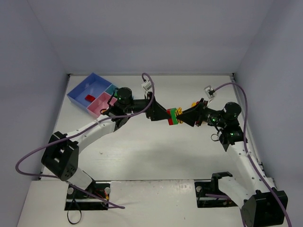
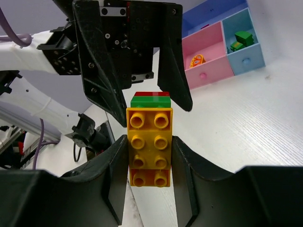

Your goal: Sort the legos into containers by color

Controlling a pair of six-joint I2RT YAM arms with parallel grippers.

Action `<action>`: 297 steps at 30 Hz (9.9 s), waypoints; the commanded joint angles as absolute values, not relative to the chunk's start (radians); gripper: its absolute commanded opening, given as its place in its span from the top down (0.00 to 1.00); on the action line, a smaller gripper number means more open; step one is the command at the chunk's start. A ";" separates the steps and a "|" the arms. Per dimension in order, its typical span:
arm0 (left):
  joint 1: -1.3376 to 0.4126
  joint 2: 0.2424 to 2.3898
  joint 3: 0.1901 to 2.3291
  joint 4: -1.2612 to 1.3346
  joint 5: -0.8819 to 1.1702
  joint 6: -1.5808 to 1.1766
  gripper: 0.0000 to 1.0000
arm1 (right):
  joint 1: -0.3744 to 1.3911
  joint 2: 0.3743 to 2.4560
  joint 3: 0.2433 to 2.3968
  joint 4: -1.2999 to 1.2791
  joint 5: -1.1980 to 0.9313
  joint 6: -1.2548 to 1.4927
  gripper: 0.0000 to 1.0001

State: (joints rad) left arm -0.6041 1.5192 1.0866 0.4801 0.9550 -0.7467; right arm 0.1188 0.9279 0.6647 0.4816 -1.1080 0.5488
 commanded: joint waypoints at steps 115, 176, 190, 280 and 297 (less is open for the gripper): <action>-0.316 1.396 1.322 -0.152 1.055 -0.013 1.00 | 0.390 1.375 1.016 0.187 -0.605 0.046 0.44; -0.287 1.410 1.391 -0.181 1.298 0.058 1.00 | 0.526 1.410 1.275 0.209 -0.905 -0.051 1.00; -0.108 1.474 1.367 -0.227 1.239 0.073 1.00 | 0.347 1.198 1.057 0.134 -0.853 -0.002 1.00; -0.526 1.589 1.603 -0.408 0.910 -0.574 0.87 | 0.546 1.250 1.120 0.227 -0.769 -0.339 0.86; -0.396 1.660 1.664 -0.518 0.672 -0.397 0.88 | 0.506 1.201 1.051 0.183 -0.499 -0.155 0.34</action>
State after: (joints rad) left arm -0.4049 1.6539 1.6028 -0.5423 0.7128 -0.4435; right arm 0.5236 1.2491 1.0603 0.1230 -0.5701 -0.2165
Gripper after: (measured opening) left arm 0.123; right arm 0.655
